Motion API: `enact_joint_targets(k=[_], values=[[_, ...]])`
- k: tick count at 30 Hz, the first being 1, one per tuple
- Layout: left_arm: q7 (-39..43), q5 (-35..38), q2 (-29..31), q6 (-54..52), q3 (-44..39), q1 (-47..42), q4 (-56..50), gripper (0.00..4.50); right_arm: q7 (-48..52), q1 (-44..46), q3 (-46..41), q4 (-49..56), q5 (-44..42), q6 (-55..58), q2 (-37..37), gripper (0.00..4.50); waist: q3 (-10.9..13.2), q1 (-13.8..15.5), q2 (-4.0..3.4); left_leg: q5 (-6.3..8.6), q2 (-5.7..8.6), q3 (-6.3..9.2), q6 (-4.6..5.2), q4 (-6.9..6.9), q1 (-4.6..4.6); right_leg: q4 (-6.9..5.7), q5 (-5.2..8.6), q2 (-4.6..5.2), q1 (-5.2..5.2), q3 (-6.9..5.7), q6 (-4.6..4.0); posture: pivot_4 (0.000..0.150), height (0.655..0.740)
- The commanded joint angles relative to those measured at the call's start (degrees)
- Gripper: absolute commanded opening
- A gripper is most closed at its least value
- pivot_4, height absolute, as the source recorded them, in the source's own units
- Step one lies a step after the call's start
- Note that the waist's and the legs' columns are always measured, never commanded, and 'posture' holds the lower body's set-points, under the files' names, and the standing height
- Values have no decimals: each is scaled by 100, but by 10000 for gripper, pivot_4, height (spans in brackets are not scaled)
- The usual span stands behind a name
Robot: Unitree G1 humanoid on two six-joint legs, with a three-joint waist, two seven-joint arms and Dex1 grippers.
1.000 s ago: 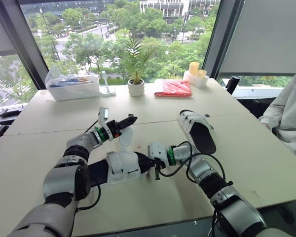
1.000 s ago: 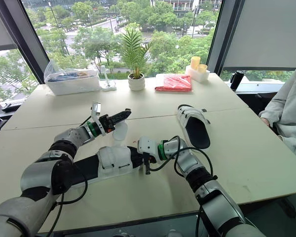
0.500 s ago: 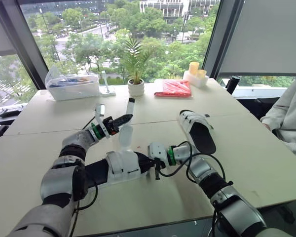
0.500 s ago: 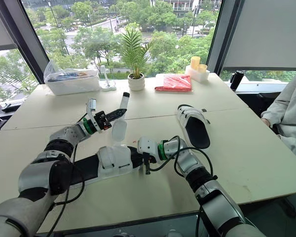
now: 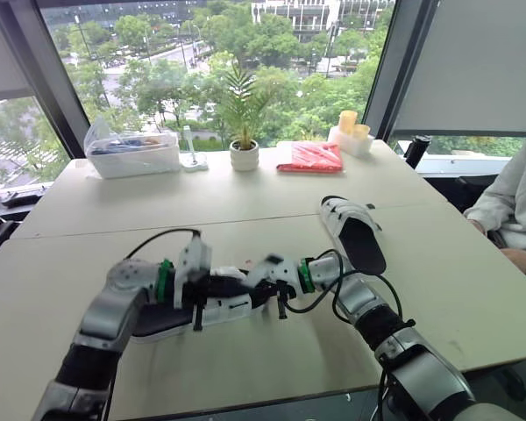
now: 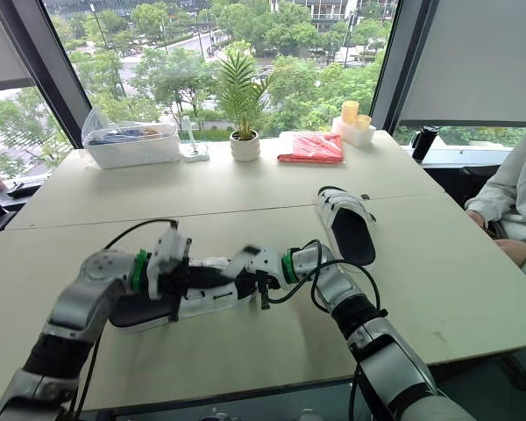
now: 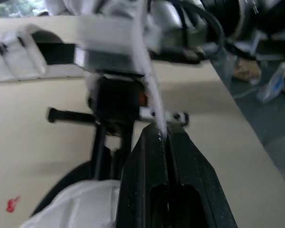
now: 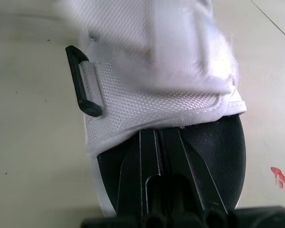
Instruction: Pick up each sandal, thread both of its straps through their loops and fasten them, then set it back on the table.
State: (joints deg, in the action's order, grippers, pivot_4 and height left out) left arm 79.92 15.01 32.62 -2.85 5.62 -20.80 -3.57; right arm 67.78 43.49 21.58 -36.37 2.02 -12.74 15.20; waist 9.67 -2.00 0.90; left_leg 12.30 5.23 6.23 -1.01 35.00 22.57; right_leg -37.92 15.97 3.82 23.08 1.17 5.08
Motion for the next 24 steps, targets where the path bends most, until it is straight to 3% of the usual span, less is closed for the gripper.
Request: enact_joint_targets(k=[1, 5, 6, 9, 15, 20, 24], values=[[408, -338, 295, 1506, 274, 51, -152, 689, 111, 0, 107, -229, 139, -7, 26, 0, 0, 7, 0, 0, 0, 0, 1, -1, 0, 3, 0, 0, 0, 0, 0, 1500, 7400], [504, -870, 643, 2830, 584, -92, 444, 689, 104, 50, 107, -310, 150, -39, -42, 0, -1, 3, -3, 3, 0, 0, 4, -8, -1, 12, 0, 0, -1, 0, -1, 1500, 7400], [440, -976, 695, 3032, 636, -153, 588, 2843, 103, 55, 106, -317, 150, -41, -57, 0, -1, 3, -3, 3, -1, 0, 4, -11, 0, 13, 0, 0, 0, 0, -1, 1500, 7400], [230, -1176, 782, 3453, 701, -296, 851, 12573, 99, 67, 104, -349, 148, -66, -80, 0, 0, 8, -3, 4, -1, 0, 6, -13, 0, 15, 0, 0, 0, 0, -1, 1500, 7400], [107, -960, 1190, 3762, 618, -148, 675, 42869, 114, 65, 96, -385, 143, -108, -62, 0, 0, 9, -4, 3, -1, 1, 7, -11, 0, 14, 0, 0, -1, -2, 0, 1500, 7400], [-57, -328, 1786, 3370, 200, 664, -155, 44088, 123, 54, 94, -402, 137, -133, -51, 0, 3, -24, -10, 5, -4, 0, 9, -13, 0, 13, 0, -1, 1, -1, 0, 1500, 7400], [-262, 325, 2270, 2969, -564, 1879, -586, 44088, 155, 44, 119, -424, 146, -171, -64, 0, 6, -27, -14, 6, -5, 0, 11, -15, -1, 14, 0, -1, 0, 0, -1, 1500, 7400]])
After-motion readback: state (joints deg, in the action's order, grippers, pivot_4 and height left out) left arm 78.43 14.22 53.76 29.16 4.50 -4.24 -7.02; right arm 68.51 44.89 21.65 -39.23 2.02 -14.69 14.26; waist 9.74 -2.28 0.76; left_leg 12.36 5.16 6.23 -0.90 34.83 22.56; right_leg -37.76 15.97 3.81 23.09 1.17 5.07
